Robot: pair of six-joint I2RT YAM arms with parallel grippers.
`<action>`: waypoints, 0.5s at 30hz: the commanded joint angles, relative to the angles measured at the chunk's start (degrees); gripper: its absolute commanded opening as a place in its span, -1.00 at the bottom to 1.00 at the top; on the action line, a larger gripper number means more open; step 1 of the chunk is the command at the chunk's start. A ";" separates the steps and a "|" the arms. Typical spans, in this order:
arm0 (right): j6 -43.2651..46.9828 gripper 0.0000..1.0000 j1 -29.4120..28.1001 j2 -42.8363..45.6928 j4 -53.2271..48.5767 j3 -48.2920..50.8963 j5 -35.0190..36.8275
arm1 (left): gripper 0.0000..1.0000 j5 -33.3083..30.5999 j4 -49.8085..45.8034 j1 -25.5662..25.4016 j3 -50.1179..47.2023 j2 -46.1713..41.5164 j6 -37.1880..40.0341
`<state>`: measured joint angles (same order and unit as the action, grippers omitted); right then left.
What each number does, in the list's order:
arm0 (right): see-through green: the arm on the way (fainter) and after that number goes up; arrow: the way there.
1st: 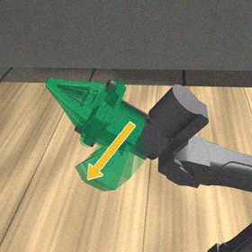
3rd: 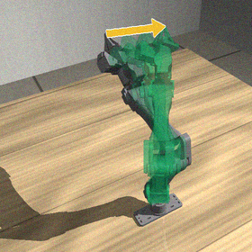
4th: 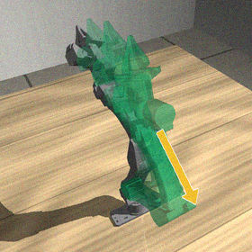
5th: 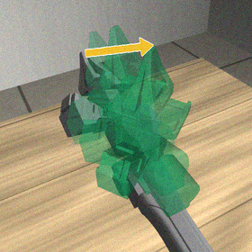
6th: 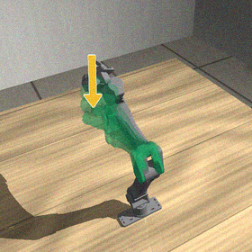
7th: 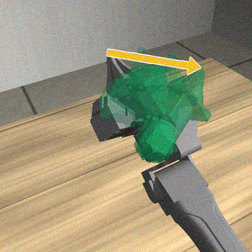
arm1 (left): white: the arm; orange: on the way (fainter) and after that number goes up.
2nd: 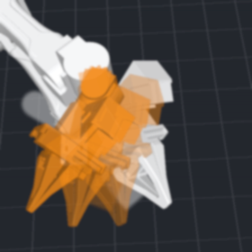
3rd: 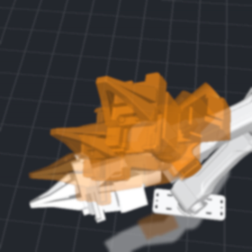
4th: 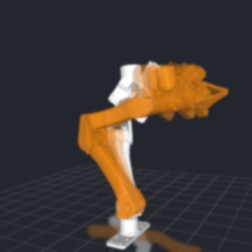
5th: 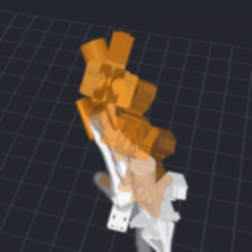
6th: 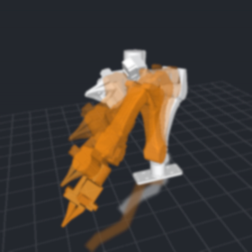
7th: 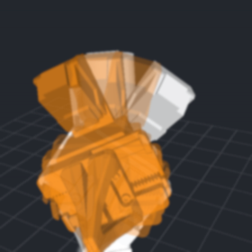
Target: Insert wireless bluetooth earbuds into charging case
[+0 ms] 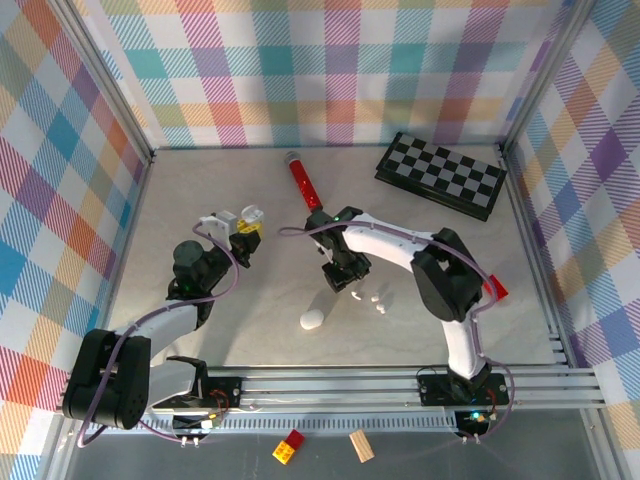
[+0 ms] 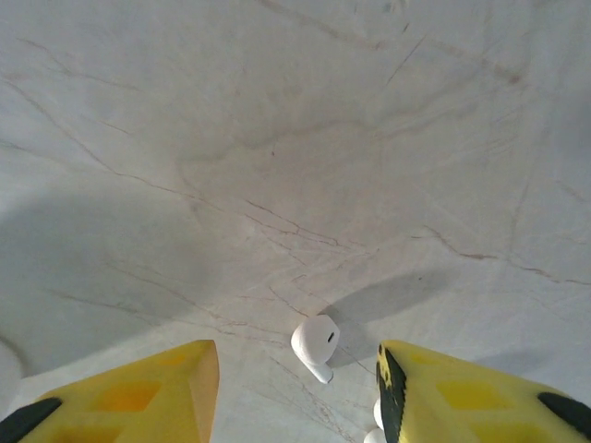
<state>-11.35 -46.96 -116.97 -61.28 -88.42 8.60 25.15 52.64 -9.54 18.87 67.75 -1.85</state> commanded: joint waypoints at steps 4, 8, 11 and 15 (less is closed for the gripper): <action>0.49 -0.08 -0.59 -3.94 -6.72 -3.29 0.16 | -0.94 0.62 -0.24 0.48 -1.29 -0.99 2.81; 0.66 -0.11 -0.67 -5.18 -7.25 -3.82 -0.16 | -0.93 0.61 -1.30 0.44 -1.30 -1.54 3.46; 0.75 -0.15 -0.68 -5.74 -7.50 -3.78 -0.16 | -0.93 0.61 -1.31 0.48 -1.28 -1.62 3.53; 0.92 -0.23 -0.68 -6.56 -7.91 -3.52 -0.28 | -0.92 0.61 -1.53 0.47 -1.38 -1.75 3.78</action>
<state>-11.11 -47.27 -121.80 -66.61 -91.20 8.56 25.21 50.94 -9.54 18.09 67.26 0.51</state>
